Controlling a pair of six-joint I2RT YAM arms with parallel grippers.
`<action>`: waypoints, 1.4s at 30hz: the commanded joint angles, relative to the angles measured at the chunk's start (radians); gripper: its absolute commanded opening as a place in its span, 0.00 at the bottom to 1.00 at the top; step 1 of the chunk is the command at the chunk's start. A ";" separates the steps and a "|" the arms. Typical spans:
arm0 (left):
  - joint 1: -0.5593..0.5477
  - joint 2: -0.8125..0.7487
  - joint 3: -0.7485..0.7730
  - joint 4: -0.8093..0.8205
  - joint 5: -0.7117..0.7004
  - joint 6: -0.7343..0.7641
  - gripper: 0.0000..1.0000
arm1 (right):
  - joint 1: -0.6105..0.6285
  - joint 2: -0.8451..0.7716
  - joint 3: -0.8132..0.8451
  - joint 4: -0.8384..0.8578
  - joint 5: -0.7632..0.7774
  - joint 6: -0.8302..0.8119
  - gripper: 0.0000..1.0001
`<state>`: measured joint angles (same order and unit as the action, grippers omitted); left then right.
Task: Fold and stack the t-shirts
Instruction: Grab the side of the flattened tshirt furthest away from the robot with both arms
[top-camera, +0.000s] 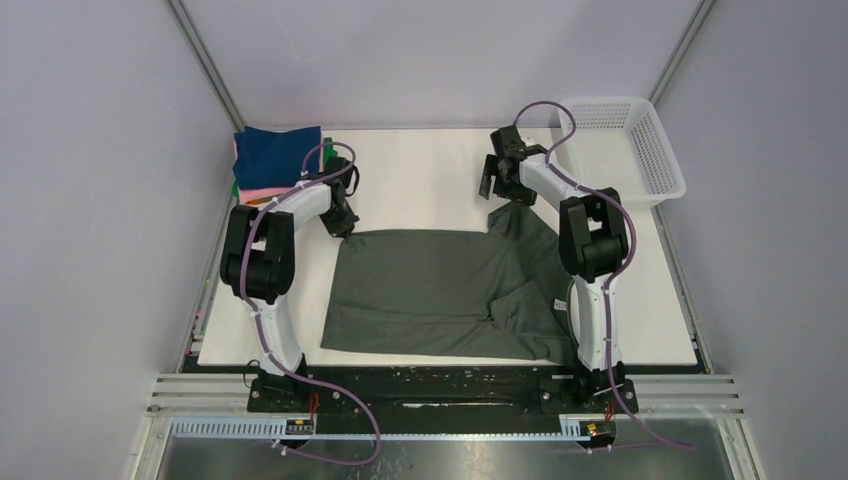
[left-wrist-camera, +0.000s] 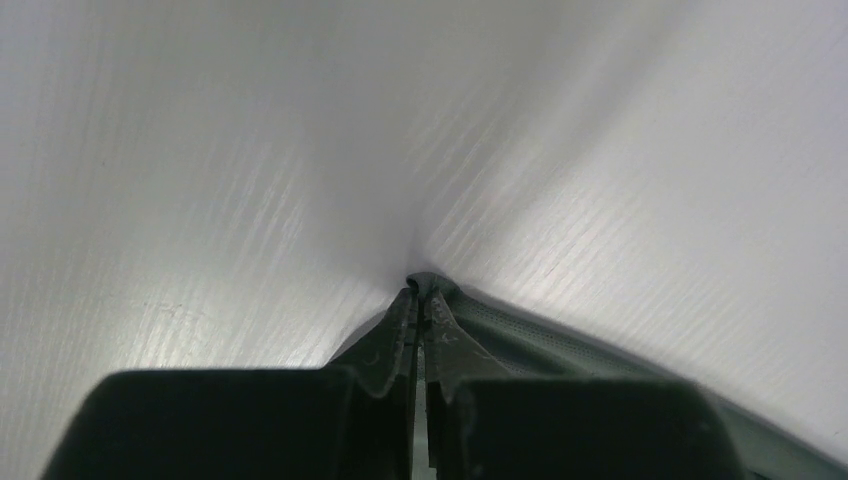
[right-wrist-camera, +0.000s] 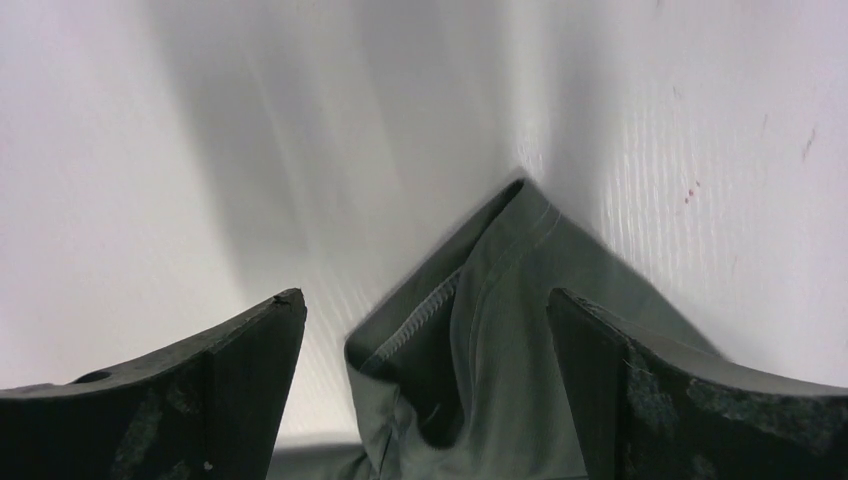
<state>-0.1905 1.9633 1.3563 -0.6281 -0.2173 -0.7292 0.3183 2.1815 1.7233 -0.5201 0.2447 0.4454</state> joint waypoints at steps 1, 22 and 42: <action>0.000 -0.081 -0.034 0.022 -0.002 0.016 0.00 | -0.003 0.105 0.176 -0.219 0.020 -0.028 0.99; -0.001 -0.146 -0.079 0.022 -0.016 0.010 0.00 | -0.002 0.186 0.274 -0.375 -0.028 -0.049 0.33; -0.004 -0.322 -0.246 0.094 0.044 -0.007 0.00 | 0.013 -0.403 -0.370 0.044 -0.089 -0.100 0.00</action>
<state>-0.1905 1.7374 1.1595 -0.5880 -0.2012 -0.7303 0.3183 1.9297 1.4639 -0.5751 0.1646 0.3546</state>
